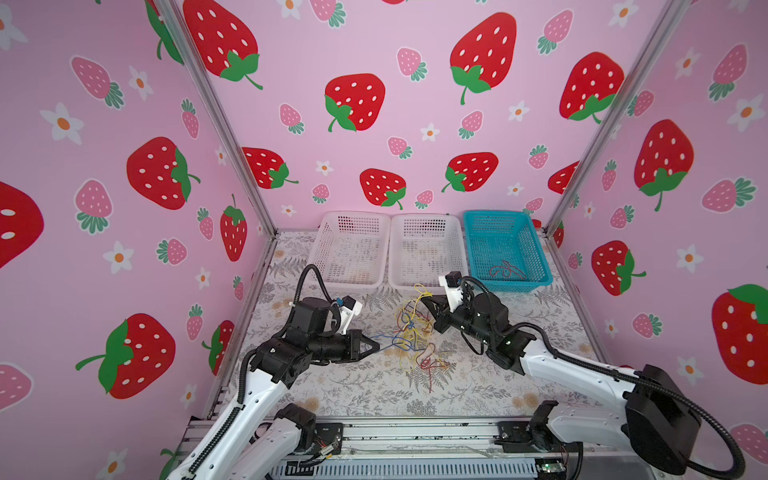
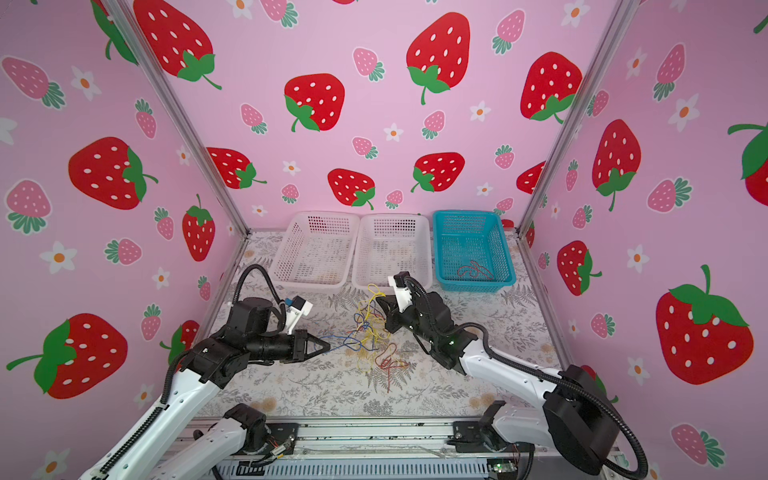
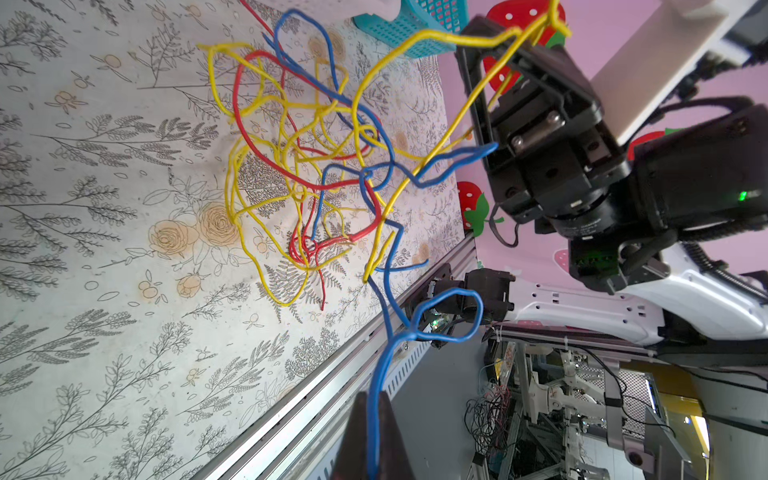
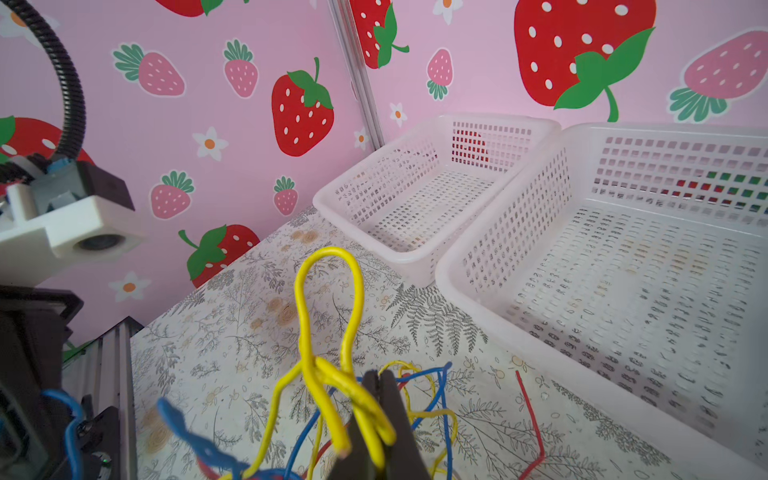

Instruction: Untangle the cables

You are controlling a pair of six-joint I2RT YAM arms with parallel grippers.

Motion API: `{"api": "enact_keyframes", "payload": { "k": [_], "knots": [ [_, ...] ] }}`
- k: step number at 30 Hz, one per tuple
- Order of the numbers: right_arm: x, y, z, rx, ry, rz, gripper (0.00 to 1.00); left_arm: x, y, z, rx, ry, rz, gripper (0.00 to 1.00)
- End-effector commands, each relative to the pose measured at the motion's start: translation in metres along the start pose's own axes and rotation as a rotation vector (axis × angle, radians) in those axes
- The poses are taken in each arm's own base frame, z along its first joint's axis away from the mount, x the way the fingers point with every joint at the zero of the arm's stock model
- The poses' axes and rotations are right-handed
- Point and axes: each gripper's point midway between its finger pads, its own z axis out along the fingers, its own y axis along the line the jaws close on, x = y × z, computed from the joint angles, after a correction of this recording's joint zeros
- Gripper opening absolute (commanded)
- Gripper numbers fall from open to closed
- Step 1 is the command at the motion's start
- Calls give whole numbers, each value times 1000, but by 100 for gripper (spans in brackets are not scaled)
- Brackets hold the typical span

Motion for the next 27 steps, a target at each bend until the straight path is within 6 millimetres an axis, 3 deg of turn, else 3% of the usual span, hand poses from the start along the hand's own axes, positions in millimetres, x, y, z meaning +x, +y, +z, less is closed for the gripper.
{"api": "enact_keyframes", "payload": {
  "k": [1, 10, 14, 17, 20, 27],
  "knots": [
    [-33, 0, 7, 28, -96, 25, 0, 9, -11, -4, 38, 16, 41, 0],
    [-29, -23, 3, 125, -70, 40, 0, 35, -38, -14, 183, 95, 90, 0],
    [-29, -33, -5, 150, -68, 49, 0, 42, -41, -18, 170, 123, 102, 0],
    [-27, -52, -23, 216, -79, 62, 0, 42, -31, -28, 50, 108, 132, 0],
    [-9, -84, -45, 280, -59, 161, 0, 34, -29, -42, -23, 43, 158, 0],
    [35, -109, -67, 367, 39, 234, 0, 11, -45, -67, -44, -104, 194, 0]
  ]
}}
